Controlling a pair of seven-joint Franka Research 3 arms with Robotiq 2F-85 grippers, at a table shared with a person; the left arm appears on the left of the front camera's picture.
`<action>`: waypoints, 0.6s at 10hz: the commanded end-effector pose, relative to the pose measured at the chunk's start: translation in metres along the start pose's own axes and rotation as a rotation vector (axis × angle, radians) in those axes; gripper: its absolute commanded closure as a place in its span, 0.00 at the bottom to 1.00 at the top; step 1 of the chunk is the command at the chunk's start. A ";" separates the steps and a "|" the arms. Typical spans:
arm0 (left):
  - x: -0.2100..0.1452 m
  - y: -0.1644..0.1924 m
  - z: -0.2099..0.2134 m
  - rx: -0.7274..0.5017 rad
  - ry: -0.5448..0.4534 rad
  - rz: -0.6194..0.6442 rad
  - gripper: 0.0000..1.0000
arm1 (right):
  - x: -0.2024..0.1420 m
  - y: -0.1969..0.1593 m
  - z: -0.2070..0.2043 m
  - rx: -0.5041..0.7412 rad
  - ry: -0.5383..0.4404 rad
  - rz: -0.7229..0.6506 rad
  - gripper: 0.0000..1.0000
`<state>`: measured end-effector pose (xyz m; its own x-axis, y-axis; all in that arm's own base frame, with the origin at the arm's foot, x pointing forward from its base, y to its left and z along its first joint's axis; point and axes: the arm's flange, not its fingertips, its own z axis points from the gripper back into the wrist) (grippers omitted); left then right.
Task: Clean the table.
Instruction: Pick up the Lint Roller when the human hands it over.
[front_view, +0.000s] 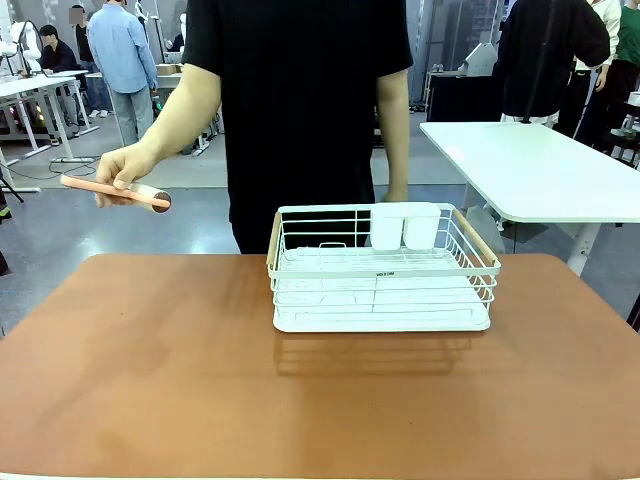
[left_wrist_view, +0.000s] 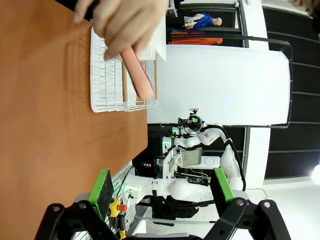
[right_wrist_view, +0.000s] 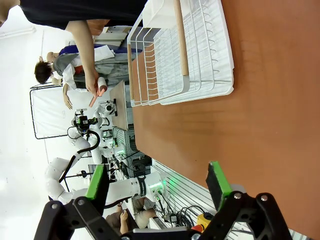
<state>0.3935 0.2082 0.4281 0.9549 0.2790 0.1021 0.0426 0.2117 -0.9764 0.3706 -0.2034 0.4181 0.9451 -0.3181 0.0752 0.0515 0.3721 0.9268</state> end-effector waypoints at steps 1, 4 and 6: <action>-0.001 -0.002 0.003 -0.022 -0.001 -0.009 0.00 | 0.000 0.004 0.001 0.010 -0.005 0.019 0.00; -0.001 -0.002 0.003 -0.022 -0.001 -0.009 0.00 | 0.000 0.004 0.001 0.010 -0.005 0.019 0.00; -0.001 -0.002 0.003 -0.022 -0.001 -0.009 0.00 | 0.000 0.004 0.001 0.010 -0.005 0.019 0.00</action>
<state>0.3935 0.2082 0.4281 0.9548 0.2790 0.1021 0.0426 0.2117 -0.9764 0.3706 -0.2034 0.4181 0.9451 -0.3179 0.0752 0.0514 0.3721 0.9268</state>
